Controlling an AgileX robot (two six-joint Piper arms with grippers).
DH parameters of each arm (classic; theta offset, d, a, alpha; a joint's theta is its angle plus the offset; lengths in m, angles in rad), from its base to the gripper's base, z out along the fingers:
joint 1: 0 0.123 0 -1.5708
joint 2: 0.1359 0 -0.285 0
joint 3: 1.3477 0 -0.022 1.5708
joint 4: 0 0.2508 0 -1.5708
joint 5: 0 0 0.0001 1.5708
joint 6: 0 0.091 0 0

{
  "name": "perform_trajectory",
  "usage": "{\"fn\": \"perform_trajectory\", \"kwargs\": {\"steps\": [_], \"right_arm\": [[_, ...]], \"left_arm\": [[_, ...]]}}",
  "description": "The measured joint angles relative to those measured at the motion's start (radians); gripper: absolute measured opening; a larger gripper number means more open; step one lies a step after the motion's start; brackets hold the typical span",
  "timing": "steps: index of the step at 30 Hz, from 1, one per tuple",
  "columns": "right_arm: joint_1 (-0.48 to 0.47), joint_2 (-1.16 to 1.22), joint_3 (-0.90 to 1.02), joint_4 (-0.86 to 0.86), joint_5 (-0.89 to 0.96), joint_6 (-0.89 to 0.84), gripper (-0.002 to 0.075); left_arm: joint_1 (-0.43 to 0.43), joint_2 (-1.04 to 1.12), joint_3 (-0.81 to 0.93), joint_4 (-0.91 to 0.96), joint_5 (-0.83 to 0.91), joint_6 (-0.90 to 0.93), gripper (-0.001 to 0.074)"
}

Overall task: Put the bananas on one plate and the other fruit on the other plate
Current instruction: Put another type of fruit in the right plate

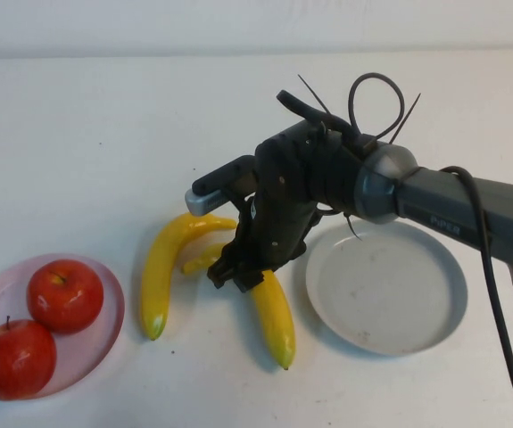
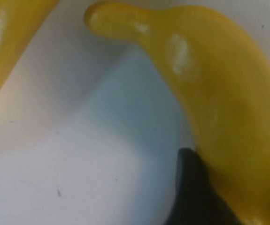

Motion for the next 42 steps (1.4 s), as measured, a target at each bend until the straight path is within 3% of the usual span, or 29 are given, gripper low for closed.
{"fn": "perform_trajectory", "kwargs": {"steps": [11,18,26,37,39,42], "right_arm": [[-0.012,-0.197,0.009,-0.05,0.113,0.108,0.0323],[-0.151,-0.361,0.249,-0.099,0.09,0.172,0.0323],[-0.3,-0.385,0.453,-0.076,-0.037,0.191,0.0323],[-0.328,-0.316,0.475,-0.051,-0.043,0.191,0.0324],[-0.328,-0.312,0.475,-0.049,-0.03,0.191,0.0351],[-0.328,-0.324,0.475,-0.047,-0.022,0.191,0.047]], "left_arm": [[0.0,0.0,0.0,0.0,0.0,0.0,-0.0004],[0.0,0.0,0.0,0.0,0.0,0.0,-0.0004],[0.0,0.0,0.0,0.002,0.0,0.0,-0.0004],[0.0,0.0,0.0,0.002,0.0,0.0,-0.0004],[0.0,0.0,0.0,0.002,0.0,0.0,-0.0004],[0.0,0.0,0.0,0.002,0.0,0.0,-0.0004]]}}
